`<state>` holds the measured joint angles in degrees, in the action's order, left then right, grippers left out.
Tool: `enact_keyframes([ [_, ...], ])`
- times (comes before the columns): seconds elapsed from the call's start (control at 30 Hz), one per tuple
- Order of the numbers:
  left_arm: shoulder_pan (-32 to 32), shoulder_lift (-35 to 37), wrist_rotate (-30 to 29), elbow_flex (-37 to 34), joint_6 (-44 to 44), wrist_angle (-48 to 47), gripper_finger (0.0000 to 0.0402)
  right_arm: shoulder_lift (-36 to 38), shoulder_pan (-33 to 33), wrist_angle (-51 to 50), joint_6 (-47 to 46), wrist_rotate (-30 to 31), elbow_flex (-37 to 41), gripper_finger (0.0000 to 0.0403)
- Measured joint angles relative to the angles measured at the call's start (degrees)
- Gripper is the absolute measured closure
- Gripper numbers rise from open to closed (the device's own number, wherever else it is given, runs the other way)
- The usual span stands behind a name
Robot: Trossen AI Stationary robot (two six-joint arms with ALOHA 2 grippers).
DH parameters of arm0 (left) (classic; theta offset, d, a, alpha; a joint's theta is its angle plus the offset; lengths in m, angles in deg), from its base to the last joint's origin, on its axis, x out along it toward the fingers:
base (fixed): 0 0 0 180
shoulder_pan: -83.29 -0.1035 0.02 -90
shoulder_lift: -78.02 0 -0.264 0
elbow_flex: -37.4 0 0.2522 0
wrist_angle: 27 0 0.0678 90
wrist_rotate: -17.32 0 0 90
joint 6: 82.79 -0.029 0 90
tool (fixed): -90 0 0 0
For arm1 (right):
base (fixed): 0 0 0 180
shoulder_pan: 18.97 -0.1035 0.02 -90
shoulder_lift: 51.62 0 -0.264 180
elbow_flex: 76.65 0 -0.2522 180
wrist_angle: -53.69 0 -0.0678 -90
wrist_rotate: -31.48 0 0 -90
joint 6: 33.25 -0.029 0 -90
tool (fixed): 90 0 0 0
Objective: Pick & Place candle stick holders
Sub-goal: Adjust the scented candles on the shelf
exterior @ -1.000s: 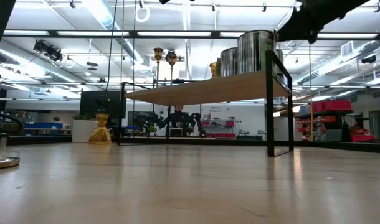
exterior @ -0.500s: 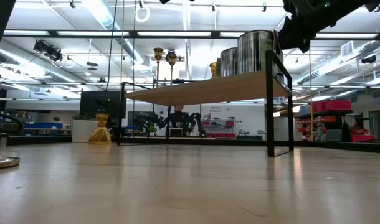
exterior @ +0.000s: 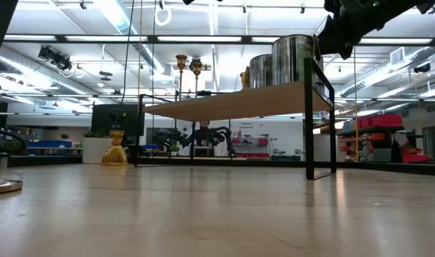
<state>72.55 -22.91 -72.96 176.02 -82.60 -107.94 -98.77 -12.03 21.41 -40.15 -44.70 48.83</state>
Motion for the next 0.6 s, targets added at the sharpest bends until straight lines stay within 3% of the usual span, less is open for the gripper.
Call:
enact_keyframes([
  [0.23, -0.1, -0.1, -1.9, 0.0, 0.2, 0.2, 0.0388, 0.7, 0.0, 5.8, 2.0, 3.3, 0.0, 0.04],
  [0.47, -0.1, -1.4, -4.6, 0.0, 0.6, 1.0, 0.0396, 2.9, 0.0, 4.6, 1.4, 9.9, 0.0, 0.04],
  [0.6, -0.1, -3.5, -6.5, 0.0, 0.7, 1.4, 0.0395, 3.5, 0.0, 4.7, 1.6, 10.2, 0.0, 0.04],
])
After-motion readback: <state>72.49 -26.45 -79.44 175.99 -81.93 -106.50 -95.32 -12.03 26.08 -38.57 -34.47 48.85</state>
